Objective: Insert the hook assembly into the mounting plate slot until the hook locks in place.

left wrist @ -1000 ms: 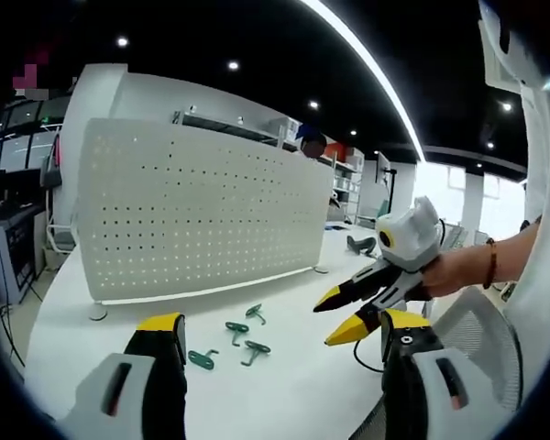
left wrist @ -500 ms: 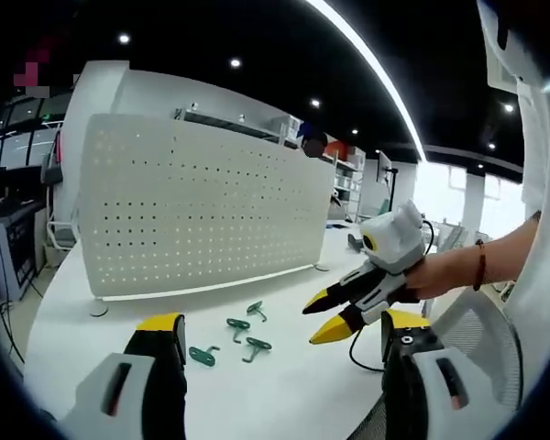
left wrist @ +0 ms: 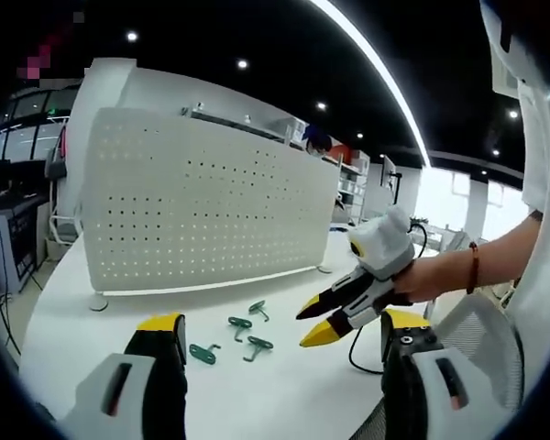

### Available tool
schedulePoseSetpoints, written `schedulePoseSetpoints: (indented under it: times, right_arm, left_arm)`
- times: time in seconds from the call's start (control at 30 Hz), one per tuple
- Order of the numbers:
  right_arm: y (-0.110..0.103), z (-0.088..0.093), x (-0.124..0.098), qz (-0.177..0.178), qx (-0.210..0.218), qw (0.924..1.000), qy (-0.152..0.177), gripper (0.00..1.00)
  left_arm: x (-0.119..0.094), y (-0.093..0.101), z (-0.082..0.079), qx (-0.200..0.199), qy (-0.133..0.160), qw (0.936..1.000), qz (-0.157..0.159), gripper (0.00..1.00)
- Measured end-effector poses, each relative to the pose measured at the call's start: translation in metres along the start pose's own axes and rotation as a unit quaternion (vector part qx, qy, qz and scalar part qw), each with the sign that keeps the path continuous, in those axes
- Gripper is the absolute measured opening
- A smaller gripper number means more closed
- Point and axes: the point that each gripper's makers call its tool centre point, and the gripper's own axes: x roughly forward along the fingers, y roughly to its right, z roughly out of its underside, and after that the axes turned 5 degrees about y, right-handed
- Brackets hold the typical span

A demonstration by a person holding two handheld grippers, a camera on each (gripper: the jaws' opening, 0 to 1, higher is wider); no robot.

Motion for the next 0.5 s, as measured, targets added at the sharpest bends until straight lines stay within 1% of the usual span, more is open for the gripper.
schedulePoseSetpoints:
  times: [0.1, 0.2, 0.5]
  right_arm:
    - [0.002, 0.001, 0.003, 0.000, 0.006, 1.0000, -0.007, 0.37]
    - [0.004, 0.005, 0.007, 0.001, 0.008, 0.9998, -0.017, 0.36]
    - [0.001, 0.011, 0.016, -0.001, 0.013, 0.9994, -0.031, 0.33]
  left_arm:
    - [0.001, 0.000, 0.001, -0.002, 0.000, 1.0000, 0.002, 0.90]
    - [0.001, -0.005, 0.003, -0.010, 0.001, 0.9999, -0.004, 0.90]
    - [0.001, -0.010, 0.000, -0.006, 0.003, 1.0000, -0.003, 0.89]
